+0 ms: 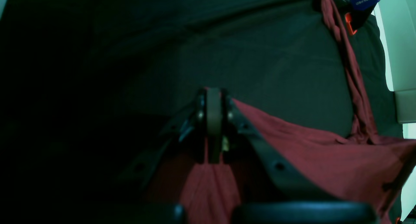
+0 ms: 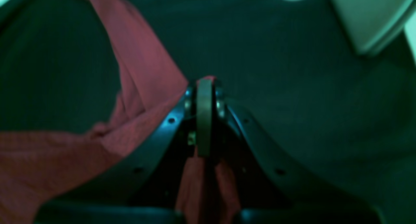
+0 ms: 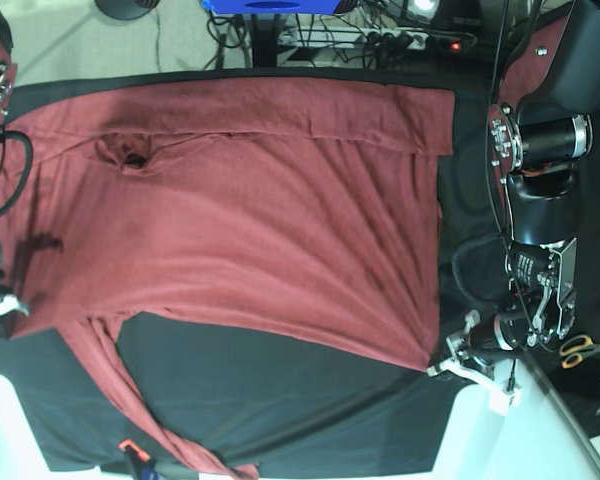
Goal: Fold the T-shirt properly
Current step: 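Lift the held edge and fold it back over the shirt body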
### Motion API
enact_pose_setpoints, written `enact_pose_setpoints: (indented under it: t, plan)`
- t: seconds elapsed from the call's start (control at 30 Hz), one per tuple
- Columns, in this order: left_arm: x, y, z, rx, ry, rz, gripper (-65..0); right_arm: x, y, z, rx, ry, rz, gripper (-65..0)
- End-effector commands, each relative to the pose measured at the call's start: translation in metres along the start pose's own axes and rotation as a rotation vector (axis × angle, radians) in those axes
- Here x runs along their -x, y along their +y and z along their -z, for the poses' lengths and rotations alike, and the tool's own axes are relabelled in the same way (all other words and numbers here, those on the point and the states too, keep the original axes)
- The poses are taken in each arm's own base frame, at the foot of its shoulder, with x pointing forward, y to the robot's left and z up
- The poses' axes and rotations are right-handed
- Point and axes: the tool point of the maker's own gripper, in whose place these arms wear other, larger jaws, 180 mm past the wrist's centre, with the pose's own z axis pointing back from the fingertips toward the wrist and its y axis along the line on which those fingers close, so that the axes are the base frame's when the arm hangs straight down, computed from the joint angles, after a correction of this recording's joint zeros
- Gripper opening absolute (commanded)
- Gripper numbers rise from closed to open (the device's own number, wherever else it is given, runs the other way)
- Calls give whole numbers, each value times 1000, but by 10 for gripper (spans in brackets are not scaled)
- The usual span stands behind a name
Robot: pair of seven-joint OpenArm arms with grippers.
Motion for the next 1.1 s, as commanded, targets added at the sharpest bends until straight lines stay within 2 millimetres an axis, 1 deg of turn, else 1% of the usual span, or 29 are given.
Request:
enact_pose_setpoints:
  t: [0.0, 0.13, 0.23, 0.3, 0.37, 0.47, 0.53, 0.67, 0.73, 0.87, 0.97, 1.03, 1.07]
  plan:
    - [-30, -15, -3, 37, -71, 16, -650, -37, -12, -1, 33, -97, -1, -648]
    - [-27, -20, 0, 48, -68, 12, -650, -38, -22, -2, 86, -103, 5, -648]
    - [-26, -24, 2, 54, -67, 11, -650, -43, -24, 0, 101, -112, 11, -648]
    - [-33, -27, 2, 60, -78, 14, -650, -38, -28, 1, 120, -98, 28, -648]
    - [-33, -32, 4, 68, -78, 15, -650, -35, -30, 5, 128, -84, 49, -648]
    - [-35, -34, 4, 70, -81, 15, -650, -32, -42, 5, 152, -94, 72, -648]
    - [-35, -34, 4, 73, -83, 15, -650, -31, -43, 7, 156, -108, 84, -648]
    - [-32, -41, 7, 86, -80, 10, -650, -20, -47, 11, 170, -84, 130, -648]
    - [-30, -44, 9, 93, -76, 7, -650, -20, -47, 13, 171, -80, 139, -648]
    - [-32, -46, 6, 96, -88, 21, -650, -19, -47, 13, 170, -76, 136, -648]
    - [-23, -44, 2, 93, -88, 36, -650, -15, -47, 12, 171, -62, 141, -648]
    - [-10, -40, 0, 87, -77, 41, -650, 2, -48, 10, 173, -7, 142, -648]
    - [-2, -38, -1, 84, -70, 43, -650, 5, -48, 10, 173, 9, 143, -648]
